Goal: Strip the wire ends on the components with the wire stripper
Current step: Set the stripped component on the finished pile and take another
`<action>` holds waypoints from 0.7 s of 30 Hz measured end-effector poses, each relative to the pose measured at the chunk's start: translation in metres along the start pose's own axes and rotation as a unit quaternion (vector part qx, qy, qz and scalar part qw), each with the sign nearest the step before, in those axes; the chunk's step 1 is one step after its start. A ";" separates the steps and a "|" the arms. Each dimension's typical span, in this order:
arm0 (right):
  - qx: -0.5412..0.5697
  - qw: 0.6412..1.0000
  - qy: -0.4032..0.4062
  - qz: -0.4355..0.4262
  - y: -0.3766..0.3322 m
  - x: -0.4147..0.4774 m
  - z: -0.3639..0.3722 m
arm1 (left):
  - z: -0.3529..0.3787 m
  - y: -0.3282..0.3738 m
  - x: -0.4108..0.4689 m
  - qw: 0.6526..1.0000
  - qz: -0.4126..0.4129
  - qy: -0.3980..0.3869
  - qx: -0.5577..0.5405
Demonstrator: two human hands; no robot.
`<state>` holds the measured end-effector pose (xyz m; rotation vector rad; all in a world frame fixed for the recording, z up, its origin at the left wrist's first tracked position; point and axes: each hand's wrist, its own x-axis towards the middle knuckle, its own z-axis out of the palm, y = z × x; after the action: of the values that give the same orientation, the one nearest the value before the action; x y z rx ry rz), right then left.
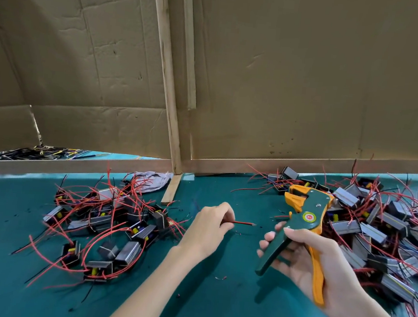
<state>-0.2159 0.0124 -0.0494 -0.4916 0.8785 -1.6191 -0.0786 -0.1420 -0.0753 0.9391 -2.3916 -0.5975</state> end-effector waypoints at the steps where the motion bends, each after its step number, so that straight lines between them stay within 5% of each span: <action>1: 0.000 1.000 0.000 0.002 0.000 0.000 0.000 | -0.002 0.000 0.001 0.999 -0.012 0.012 -0.041; 12: -0.042 0.997 -0.062 0.022 0.003 -0.004 0.001 | -0.057 0.027 0.010 0.933 -0.014 0.054 -0.355; 16: -0.072 0.992 -0.099 0.021 0.003 -0.003 0.001 | -0.075 0.043 0.004 0.918 0.001 0.054 -0.393; 21: -0.113 0.983 -0.144 0.018 0.001 -0.005 0.000 | -0.088 0.060 -0.003 0.942 0.000 0.042 -0.333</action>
<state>-0.2138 0.0168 -0.0497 -0.8422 0.8489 -1.3791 -0.0548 -0.1192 0.0259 0.6384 -1.8935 -1.2333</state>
